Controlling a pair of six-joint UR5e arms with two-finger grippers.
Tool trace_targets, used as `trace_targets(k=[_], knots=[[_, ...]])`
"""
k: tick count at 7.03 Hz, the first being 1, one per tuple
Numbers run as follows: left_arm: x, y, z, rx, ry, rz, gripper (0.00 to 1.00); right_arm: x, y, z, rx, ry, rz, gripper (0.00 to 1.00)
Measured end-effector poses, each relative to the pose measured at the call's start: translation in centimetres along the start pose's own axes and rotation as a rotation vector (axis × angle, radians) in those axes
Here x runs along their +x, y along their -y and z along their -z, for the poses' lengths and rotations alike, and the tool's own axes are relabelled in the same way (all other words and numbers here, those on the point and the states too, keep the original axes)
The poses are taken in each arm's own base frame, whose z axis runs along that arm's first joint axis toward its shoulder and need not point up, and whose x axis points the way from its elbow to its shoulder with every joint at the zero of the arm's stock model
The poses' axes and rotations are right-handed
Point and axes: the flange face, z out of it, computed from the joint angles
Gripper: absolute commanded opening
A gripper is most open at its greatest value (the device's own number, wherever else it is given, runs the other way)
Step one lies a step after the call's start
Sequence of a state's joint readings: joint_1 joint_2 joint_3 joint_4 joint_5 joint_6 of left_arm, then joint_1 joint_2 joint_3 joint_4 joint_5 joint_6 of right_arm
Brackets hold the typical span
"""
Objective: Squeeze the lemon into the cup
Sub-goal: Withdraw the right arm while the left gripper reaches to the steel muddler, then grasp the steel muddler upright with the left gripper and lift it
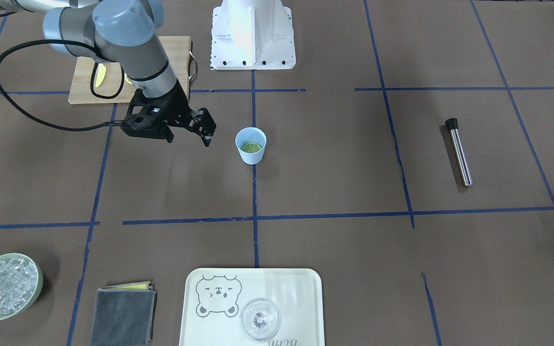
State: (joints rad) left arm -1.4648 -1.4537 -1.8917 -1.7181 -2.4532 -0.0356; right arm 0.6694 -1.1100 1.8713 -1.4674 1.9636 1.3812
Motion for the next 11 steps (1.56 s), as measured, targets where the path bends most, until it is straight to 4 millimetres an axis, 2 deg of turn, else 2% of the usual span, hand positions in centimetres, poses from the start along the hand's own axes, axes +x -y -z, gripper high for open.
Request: trace_targets(k=[1, 2, 3, 4, 5, 6, 7, 9, 11], knots=[[2.1, 1.3, -2.5, -0.022, -0.022, -0.040, 1.00, 3.7, 2.1, 0.7, 0.002, -0.024, 0.041, 1.00], [3.6, 2.1, -4.7, -0.040, -0.040, -0.046, 0.86, 7.3, 3.8, 1.1, 0.001, -0.051, 0.079, 1.00], [5.1, 3.4, -7.0, -0.059, -0.056, -0.002, 0.86, 10.7, 5.0, 2.0, -0.004, -0.067, 0.101, 1.00], [7.4, 5.2, -10.1, -0.093, -0.051, 0.056, 0.86, 13.8, 5.7, 3.4, -0.008, -0.073, 0.115, 1.00], [9.2, 6.1, -13.4, -0.129, -0.022, 0.099, 0.86, 16.3, 6.1, 4.7, -0.019, -0.073, 0.125, 1.00], [10.0, 6.7, -15.8, -0.150, 0.008, 0.159, 0.86, 18.0, 6.3, 5.6, -0.030, -0.069, 0.127, 1.00], [10.5, 7.4, -17.8, -0.165, 0.035, 0.201, 0.86, 18.8, 6.4, 6.0, -0.035, -0.068, 0.126, 1.00], [10.8, 7.4, -21.3, -0.196, 0.091, 0.218, 0.85, 19.7, 6.2, 6.2, -0.040, -0.072, 0.122, 1.00], [10.4, 7.8, -23.6, -0.221, 0.117, 0.230, 0.82, 19.9, 6.1, 6.4, -0.040, -0.073, 0.121, 1.00]])
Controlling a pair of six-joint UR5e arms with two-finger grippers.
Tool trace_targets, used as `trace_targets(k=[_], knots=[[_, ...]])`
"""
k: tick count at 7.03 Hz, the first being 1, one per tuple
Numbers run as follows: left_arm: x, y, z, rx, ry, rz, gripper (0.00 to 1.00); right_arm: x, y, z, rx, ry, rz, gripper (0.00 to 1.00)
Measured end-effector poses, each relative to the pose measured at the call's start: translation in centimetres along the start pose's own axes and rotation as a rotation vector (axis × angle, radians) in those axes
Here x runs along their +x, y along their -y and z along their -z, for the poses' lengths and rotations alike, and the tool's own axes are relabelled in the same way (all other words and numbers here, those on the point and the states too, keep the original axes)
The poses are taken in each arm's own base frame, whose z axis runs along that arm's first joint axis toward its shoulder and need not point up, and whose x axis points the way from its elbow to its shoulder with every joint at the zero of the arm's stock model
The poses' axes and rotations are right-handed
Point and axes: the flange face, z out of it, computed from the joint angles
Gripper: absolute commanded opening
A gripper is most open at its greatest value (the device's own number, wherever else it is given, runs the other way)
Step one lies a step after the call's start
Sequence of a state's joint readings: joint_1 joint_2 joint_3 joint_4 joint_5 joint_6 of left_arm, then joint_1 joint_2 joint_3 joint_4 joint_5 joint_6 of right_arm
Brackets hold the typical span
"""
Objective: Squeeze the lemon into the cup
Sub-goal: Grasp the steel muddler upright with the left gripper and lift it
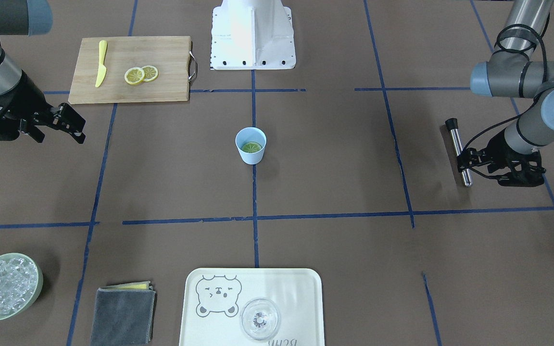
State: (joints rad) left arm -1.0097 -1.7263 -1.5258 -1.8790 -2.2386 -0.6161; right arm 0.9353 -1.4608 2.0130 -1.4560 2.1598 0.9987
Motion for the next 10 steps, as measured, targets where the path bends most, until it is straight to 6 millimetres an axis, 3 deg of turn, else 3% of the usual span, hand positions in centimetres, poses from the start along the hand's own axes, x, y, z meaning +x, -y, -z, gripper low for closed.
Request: trace_targets(k=[4, 5, 7, 8, 10], knots=[[0.9, -0.3, -2.0, -0.033, 0.011, -0.017, 0.71, 0.1, -0.1, -0.1, -0.004, -0.003, -0.001, 1.00], [1.1, -0.5, -2.4, -0.038, 0.014, -0.021, 0.60, 0.0, -0.1, -0.1, -0.005, -0.001, 0.000, 1.00], [1.1, -0.6, -2.8, -0.046, 0.018, -0.022, 0.23, -0.1, -0.1, -0.1, -0.005, 0.000, 0.000, 1.00], [1.1, -0.6, -2.9, -0.048, 0.018, -0.023, 0.00, -0.1, -0.1, -0.1, -0.005, 0.000, -0.001, 1.00], [1.5, -0.5, -2.8, -0.046, 0.018, -0.029, 0.00, -0.1, -0.1, -0.2, -0.005, 0.000, -0.001, 1.00]])
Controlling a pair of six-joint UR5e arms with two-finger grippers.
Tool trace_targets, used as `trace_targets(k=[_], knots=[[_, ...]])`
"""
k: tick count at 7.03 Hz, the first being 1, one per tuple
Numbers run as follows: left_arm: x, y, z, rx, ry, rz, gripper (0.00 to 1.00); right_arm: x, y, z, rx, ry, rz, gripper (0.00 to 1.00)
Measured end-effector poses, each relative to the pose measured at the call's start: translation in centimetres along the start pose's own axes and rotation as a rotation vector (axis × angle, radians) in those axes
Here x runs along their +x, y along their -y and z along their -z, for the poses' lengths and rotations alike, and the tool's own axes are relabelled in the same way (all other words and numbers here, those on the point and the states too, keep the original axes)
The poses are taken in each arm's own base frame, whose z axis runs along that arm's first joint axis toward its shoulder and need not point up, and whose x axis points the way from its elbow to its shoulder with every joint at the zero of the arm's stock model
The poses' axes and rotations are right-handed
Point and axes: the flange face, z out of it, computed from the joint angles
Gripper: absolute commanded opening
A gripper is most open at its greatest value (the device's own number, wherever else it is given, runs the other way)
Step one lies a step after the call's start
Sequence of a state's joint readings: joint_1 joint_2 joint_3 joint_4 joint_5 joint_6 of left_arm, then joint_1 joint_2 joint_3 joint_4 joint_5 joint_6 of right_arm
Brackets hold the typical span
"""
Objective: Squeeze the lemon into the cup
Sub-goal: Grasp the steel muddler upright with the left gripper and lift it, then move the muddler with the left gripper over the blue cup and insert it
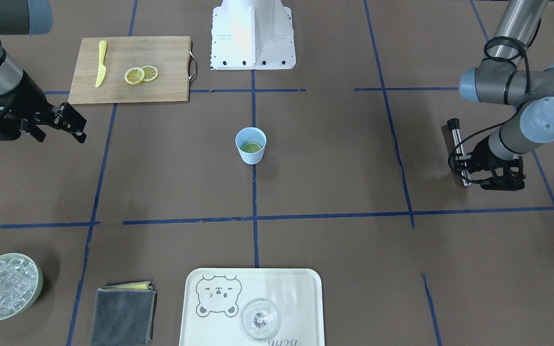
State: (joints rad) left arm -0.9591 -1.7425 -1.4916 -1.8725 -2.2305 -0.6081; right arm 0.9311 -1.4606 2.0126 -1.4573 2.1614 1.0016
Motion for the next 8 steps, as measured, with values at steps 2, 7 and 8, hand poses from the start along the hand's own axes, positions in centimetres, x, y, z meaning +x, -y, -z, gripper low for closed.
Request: trace_targets(k=[2, 7, 8], knots=[[2.7, -0.4, 3.4, 0.054, -0.036, -0.052, 0.00, 0.0, 0.0, 0.0, 0.000, 0.000, 0.000, 1.00], [22.1, -2.2, 19.8, 0.345, -0.253, -0.409, 0.00, 0.2, 0.0, -0.2, -0.002, -0.005, 0.000, 1.00], [26.6, -3.6, 21.8, 0.423, -0.266, -0.481, 0.00, 0.3, 0.0, -0.2, -0.002, -0.005, 0.001, 1.00]])
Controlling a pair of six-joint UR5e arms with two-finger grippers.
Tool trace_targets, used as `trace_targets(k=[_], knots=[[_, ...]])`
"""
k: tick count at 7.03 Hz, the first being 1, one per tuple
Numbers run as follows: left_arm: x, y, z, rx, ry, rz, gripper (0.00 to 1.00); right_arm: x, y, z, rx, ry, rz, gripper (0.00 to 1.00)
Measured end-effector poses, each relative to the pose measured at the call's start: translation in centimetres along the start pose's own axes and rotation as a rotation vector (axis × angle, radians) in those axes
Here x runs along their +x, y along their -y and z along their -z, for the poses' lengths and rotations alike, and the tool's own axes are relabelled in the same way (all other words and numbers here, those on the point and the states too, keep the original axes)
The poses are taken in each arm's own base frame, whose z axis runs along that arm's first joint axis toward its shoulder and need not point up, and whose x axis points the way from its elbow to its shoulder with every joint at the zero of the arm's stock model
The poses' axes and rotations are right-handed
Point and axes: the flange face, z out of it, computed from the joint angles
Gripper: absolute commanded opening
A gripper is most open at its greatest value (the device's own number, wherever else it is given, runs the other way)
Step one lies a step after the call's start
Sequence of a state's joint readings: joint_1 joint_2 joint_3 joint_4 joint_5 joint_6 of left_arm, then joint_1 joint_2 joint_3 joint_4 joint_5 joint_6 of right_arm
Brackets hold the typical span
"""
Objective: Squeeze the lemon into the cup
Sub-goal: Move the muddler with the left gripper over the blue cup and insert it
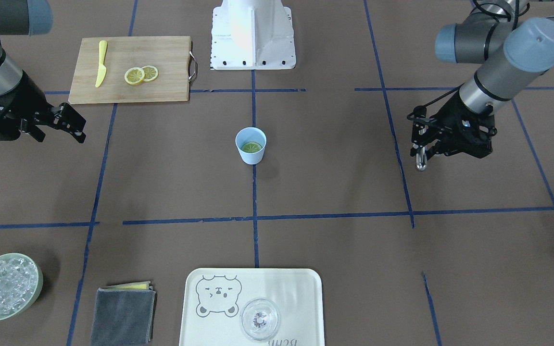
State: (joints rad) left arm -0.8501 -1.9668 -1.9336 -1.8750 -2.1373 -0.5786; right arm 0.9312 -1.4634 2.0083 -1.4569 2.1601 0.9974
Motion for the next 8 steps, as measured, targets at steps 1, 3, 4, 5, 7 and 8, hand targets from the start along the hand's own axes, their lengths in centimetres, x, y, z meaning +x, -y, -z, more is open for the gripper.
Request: trace_targets(k=[1, 3, 4, 5, 7, 8], knots=[[5.6, 0.5, 0.0, 0.075, -0.006, -0.082, 0.00, 0.1, 0.0, 0.0, 0.000, 0.000, 0.000, 1.00], [13.7, 2.0, 0.5, 0.278, -0.030, -0.202, 0.00, 0.2, 0.1, 0.0, 0.002, -0.001, 0.001, 1.00], [15.4, 2.3, 0.4, 0.404, -0.062, -0.239, 0.00, 0.2, 0.1, 0.1, 0.004, -0.001, 0.001, 1.00], [16.5, 2.2, -1.2, 0.538, -0.085, -0.254, 0.00, 0.4, 0.1, 0.2, 0.004, -0.002, -0.001, 1.00], [19.8, -0.6, -6.0, 0.752, -0.060, -0.200, 0.00, 1.0, 0.1, 0.2, 0.004, -0.007, -0.009, 1.00], [21.5, -2.2, -7.7, 0.800, -0.041, -0.165, 0.00, 1.1, 0.0, 0.2, 0.004, -0.009, -0.010, 1.00]])
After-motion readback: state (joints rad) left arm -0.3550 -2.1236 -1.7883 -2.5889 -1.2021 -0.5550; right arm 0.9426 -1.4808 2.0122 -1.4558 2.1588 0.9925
